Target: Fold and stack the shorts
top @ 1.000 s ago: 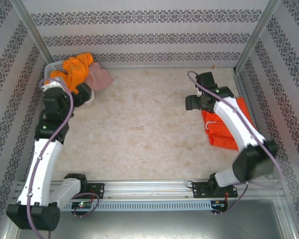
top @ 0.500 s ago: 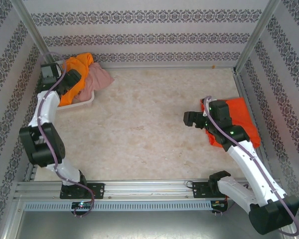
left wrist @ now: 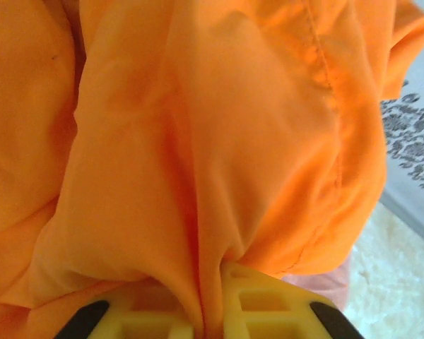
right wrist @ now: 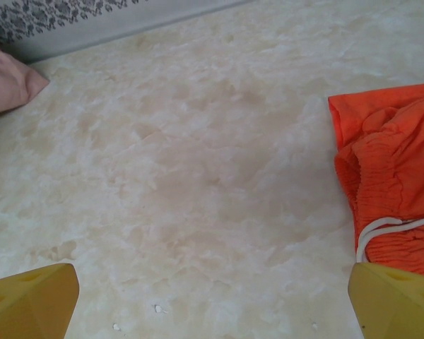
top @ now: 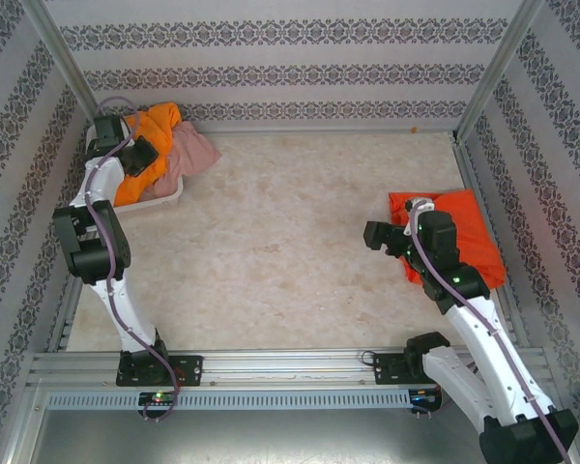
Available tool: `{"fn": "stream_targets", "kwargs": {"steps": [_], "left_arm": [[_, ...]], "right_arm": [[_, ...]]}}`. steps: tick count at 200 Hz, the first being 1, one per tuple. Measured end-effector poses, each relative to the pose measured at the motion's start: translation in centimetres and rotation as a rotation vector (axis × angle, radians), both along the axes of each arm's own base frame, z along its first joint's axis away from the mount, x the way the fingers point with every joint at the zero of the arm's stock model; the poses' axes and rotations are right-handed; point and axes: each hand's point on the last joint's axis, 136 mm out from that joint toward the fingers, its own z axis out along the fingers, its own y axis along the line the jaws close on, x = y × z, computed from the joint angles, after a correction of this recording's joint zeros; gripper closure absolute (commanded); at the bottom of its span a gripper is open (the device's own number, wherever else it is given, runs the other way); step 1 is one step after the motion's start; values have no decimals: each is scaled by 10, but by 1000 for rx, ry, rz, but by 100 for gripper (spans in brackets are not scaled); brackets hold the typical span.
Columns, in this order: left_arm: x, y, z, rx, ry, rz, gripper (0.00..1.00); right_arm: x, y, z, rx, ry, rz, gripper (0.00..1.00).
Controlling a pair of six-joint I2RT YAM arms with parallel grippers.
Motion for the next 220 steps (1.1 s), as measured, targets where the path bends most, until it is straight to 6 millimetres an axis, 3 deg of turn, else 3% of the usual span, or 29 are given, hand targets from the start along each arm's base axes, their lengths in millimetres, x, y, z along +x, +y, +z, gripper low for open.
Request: {"fn": "stream_targets", "kwargs": {"steps": [16,32,46,87,109,131,148,166,194,220], "left_arm": [[-6,3,23,44,-28,10,100],[-16,8,61,106,-85,27,100],[-26,11,107,170,-161,47,100],[-71,12,268,339,-466,113,100],[-99,0,334,390,-604,126,100],[-116,-38,384,392,-728,68,100],[-123,-77,407,376,-792,-16,100],[-127,-118,413,339,-824,-116,100],[-128,-178,407,254,-838,-308,100],[-122,-238,388,176,-826,-531,100]], "right_arm": [[-1,-3,-4,34,-8,-17,3],[-1,-6,-10,75,4,-35,2],[-1,-7,-13,110,21,-43,2],[2,3,-9,177,19,-8,2],[3,9,-4,212,5,13,2],[6,13,-1,233,-2,32,2],[7,16,-3,244,10,43,2],[8,19,-8,253,33,54,2],[10,21,-16,257,67,60,2],[11,21,-16,255,74,57,2]]}}
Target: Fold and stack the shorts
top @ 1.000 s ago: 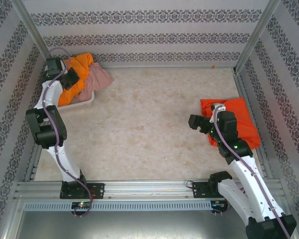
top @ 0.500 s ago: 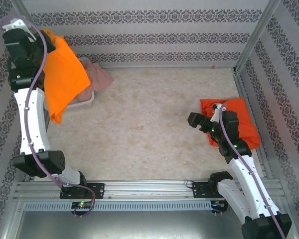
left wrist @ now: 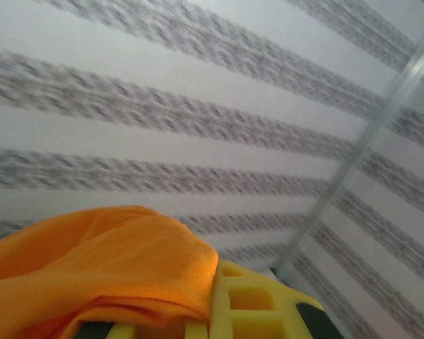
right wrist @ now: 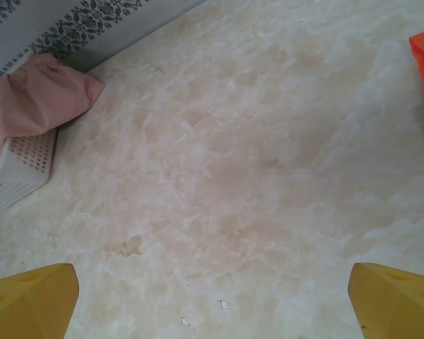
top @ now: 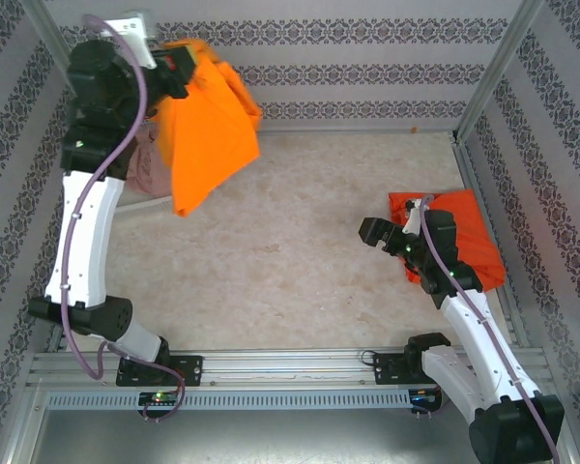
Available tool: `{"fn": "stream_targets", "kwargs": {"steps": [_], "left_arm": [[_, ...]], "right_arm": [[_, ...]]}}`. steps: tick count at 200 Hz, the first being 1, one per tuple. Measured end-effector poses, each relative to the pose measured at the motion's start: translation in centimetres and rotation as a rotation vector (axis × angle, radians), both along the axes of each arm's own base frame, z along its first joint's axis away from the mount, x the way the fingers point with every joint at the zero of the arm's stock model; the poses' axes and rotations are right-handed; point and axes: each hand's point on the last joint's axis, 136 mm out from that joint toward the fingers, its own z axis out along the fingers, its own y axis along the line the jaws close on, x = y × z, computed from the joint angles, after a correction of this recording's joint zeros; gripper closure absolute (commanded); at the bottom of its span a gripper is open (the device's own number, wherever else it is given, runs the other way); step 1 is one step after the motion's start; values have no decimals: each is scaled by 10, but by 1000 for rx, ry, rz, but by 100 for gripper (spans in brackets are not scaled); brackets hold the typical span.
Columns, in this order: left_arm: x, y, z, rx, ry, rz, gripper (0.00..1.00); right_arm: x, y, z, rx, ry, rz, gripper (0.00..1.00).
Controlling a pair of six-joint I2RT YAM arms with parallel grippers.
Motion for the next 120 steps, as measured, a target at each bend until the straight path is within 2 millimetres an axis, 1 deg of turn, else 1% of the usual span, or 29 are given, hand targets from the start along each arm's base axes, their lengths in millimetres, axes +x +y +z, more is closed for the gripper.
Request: {"fn": "stream_targets", "kwargs": {"steps": [11,21,26,33,38,45,53,58,61,62,64,66,70,72,74,75,81,82,92,97,102,110,120], "left_arm": [[3,-29,-12,40,10,-98,100],[3,-54,-29,85,31,-179,100],[2,-67,-41,122,41,-216,100],[0,-79,-55,162,52,-252,100],[-1,-88,-69,200,65,-277,100],[-5,-98,-90,252,82,-306,92],[-9,-107,-118,314,101,-329,75],[-13,-111,-139,362,120,-343,67],[-15,-112,-147,376,125,-347,63],[-17,-113,-155,392,135,-352,61],[-19,-114,-162,405,139,-358,57],[-21,-115,-170,424,140,-362,53],[-26,-117,-187,458,153,-372,40],[-29,-117,-196,477,155,-378,32],[-31,-117,-202,488,161,-377,26],[-33,-117,-209,499,167,-381,23],[-42,-116,-231,544,178,-389,12],[-44,-116,-236,554,182,-393,11],[-62,-115,-268,617,191,-408,3],[-70,-114,-280,638,189,-412,0],[-78,-113,-290,651,189,-412,0],[-89,-111,-299,660,183,-412,0],[-99,-107,-302,651,167,-398,0]], "right_arm": [[0,-1,5,-3,-10,-5,2],[1,-2,10,-5,-27,-13,2],[1,-3,13,-7,-38,-17,2],[0,-4,17,-7,-54,-22,3],[-1,-5,21,-7,-66,-25,2],[-3,-6,24,-7,-80,-28,2],[-4,-7,28,-8,-95,-32,3],[-6,-7,30,-7,-101,-33,2],[-6,-7,31,-8,-104,-35,2],[-6,-7,31,-8,-105,-35,2],[-7,-8,31,-8,-106,-36,2],[-7,-8,32,-8,-107,-36,2],[-8,-8,32,-8,-109,-36,2],[-8,-8,32,-8,-109,-36,2],[-8,-8,32,-8,-108,-36,2],[-8,-8,32,-8,-108,-36,2],[-8,-8,31,-8,-104,-36,2],[-8,-8,31,-8,-104,-35,2],[-8,-8,29,-9,-93,-35,2],[-8,-7,27,-10,-85,-34,2],[-7,-7,24,-10,-74,-33,2],[-6,-7,19,-9,-54,-33,2],[-3,-6,10,-13,-19,-33,2]]}}
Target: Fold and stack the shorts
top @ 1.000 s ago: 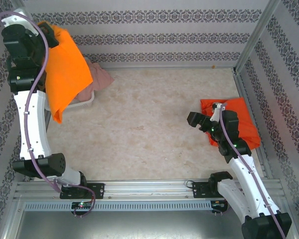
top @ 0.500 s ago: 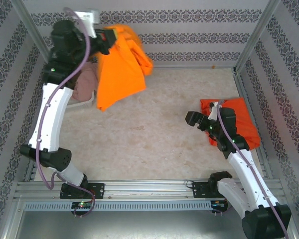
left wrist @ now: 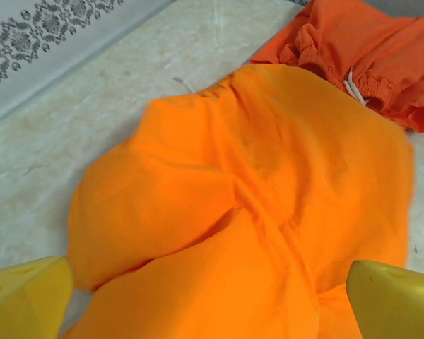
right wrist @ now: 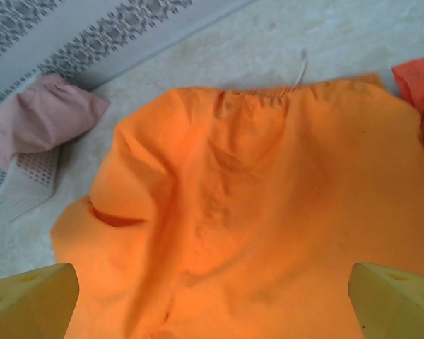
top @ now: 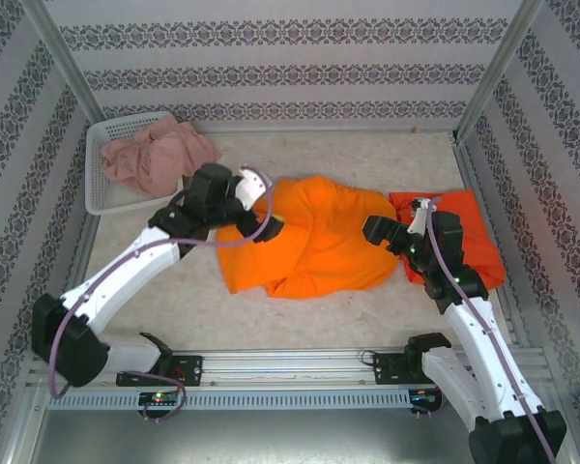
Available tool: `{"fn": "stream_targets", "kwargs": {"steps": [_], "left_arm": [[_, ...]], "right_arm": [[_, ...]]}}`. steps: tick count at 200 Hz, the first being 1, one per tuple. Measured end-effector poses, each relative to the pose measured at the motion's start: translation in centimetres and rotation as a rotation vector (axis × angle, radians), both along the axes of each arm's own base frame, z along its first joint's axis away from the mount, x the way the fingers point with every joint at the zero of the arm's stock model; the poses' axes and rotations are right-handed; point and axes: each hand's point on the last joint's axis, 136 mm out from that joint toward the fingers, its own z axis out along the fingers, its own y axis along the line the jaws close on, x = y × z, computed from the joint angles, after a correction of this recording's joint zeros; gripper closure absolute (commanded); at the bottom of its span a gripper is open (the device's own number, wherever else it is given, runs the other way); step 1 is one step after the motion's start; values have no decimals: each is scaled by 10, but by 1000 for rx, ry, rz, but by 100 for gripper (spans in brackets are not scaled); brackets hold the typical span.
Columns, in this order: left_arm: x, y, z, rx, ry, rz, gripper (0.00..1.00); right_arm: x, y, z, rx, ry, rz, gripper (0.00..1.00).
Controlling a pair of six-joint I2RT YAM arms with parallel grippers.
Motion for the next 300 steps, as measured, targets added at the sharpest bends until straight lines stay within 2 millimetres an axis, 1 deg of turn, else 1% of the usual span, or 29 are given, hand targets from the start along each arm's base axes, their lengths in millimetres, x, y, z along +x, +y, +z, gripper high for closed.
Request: {"fn": "stream_targets", "kwargs": {"steps": [15,30,37,44,59,84,99,116,133,147,166,182,195,201,208,214,222,225,229,230,234,237,245,256,264,272,284,292,300], "left_arm": [[-5,7,8,-50,-27,39,0],[-7,9,15,-115,-19,79,0],[-8,10,15,-144,-1,97,1],[-8,10,10,-168,28,116,2],[-11,12,-14,-200,121,163,4],[-26,14,-75,-204,323,227,6],[-39,9,-104,-180,408,235,6],[-52,-1,-122,-140,450,221,6],[-57,-9,-137,-92,467,223,6],[-57,-10,-152,-49,483,249,6],[-52,-7,-175,-2,512,305,5],[-46,-4,-185,24,521,348,1],[-35,-6,-182,26,500,376,0],[-27,-9,-174,16,481,381,0],[-16,-16,-161,-3,454,383,0],[-6,-23,-146,-25,427,380,0],[10,-35,-122,-60,385,371,0],[18,-40,-109,-79,363,365,0],[26,-45,-97,-92,345,359,0],[29,-47,-91,-101,335,356,0],[37,-52,-79,-117,315,351,0],[44,-57,-66,-134,294,344,0],[61,-68,-39,-165,252,330,0],[83,-79,-11,-184,212,318,0],[99,-86,2,-192,189,313,0],[113,-92,6,-185,182,310,0],[131,-100,0,-154,195,306,0],[141,-106,-12,-126,216,306,0],[150,-110,-31,-90,249,309,0]], "right_arm": [[4,1,-15,-6,64,2,3],[8,7,-30,-17,131,19,2],[8,12,-36,-24,159,33,2],[8,16,-42,-33,184,47,2],[7,27,-52,-53,221,79,2],[2,37,-61,-82,247,108,2],[2,37,-62,-89,248,106,3],[4,35,-62,-98,246,93,2],[5,32,-62,-108,244,75,3],[6,27,-61,-122,237,52,2],[5,21,-56,-137,218,23,2],[5,17,-50,-142,197,3,3],[4,13,-46,-145,185,-16,2],[3,11,-44,-145,180,-25,2],[3,8,-42,-146,174,-37,3],[3,5,-41,-146,171,-48,2],[2,3,-39,-146,166,-59,2],[2,2,-38,-147,165,-63,2],[1,1,-38,-148,163,-67,2],[1,1,-38,-148,163,-67,2],[0,0,-37,-149,161,-71,2],[0,-1,-37,-150,161,-75,2],[-1,-3,-36,-149,161,-82,2],[-2,-6,-35,-148,159,-91,2],[-3,-7,-36,-146,159,-96,2],[-4,-8,-37,-146,162,-100,2],[-6,-9,-40,-149,173,-99,2],[-7,-9,-42,-151,181,-99,2],[-8,-9,-43,-153,187,-99,2]]}}
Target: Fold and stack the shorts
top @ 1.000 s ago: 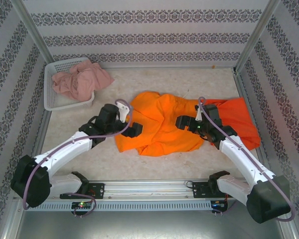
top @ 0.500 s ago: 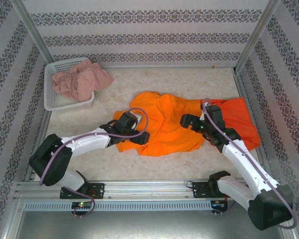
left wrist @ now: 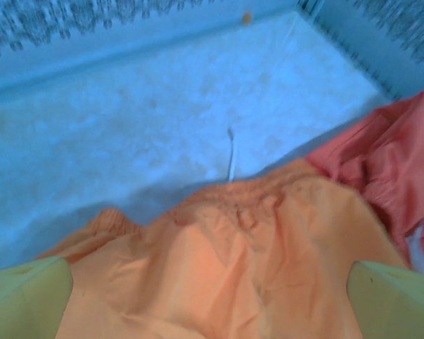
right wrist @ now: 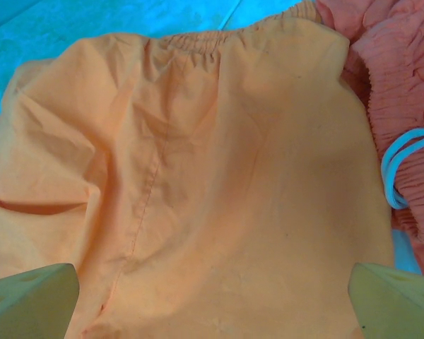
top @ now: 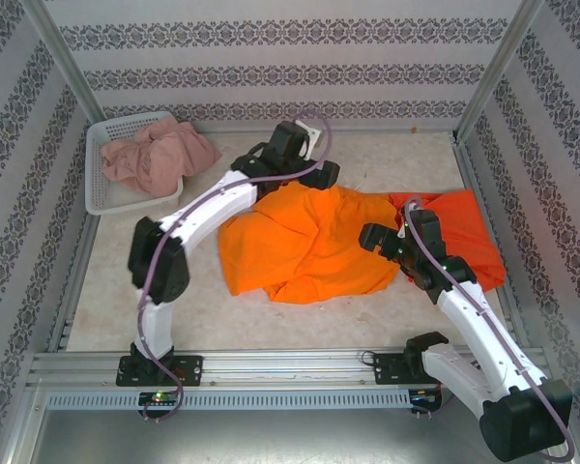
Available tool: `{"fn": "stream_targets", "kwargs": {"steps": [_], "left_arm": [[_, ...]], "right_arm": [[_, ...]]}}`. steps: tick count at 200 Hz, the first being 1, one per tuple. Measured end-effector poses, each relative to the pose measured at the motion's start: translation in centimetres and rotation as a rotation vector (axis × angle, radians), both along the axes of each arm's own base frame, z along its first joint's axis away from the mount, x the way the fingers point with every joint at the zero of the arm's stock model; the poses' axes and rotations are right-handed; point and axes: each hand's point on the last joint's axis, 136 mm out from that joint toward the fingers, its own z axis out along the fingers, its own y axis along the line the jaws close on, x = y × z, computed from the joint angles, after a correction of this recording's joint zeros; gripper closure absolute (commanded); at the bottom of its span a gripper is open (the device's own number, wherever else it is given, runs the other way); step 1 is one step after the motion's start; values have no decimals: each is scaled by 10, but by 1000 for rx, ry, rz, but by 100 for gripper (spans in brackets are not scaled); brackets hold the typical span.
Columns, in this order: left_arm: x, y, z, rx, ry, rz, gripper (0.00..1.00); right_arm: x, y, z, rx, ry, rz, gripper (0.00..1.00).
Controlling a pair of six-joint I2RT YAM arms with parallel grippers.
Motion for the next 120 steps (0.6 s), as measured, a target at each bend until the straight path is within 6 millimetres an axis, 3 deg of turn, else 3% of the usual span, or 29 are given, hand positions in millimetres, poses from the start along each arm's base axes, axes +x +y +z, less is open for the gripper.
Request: {"fn": "stream_targets", "kwargs": {"steps": [23,56,81,98,120], "left_arm": [[13,-12,-66,85,135,-18,1],[1,-10,-155,194,327,-37,25],[-21,5,-188,260,404,-54,52],[-38,19,-199,304,412,-83,72],[-62,36,-197,350,392,-147,80]], "right_arm": [[-2,-2,-4,2,15,-12,2],[-5,-5,-9,5,36,-25,2],[-7,-5,-12,3,50,-25,2],[-10,-4,-19,12,69,-21,2],[-15,-1,-32,20,117,-14,3]]}}
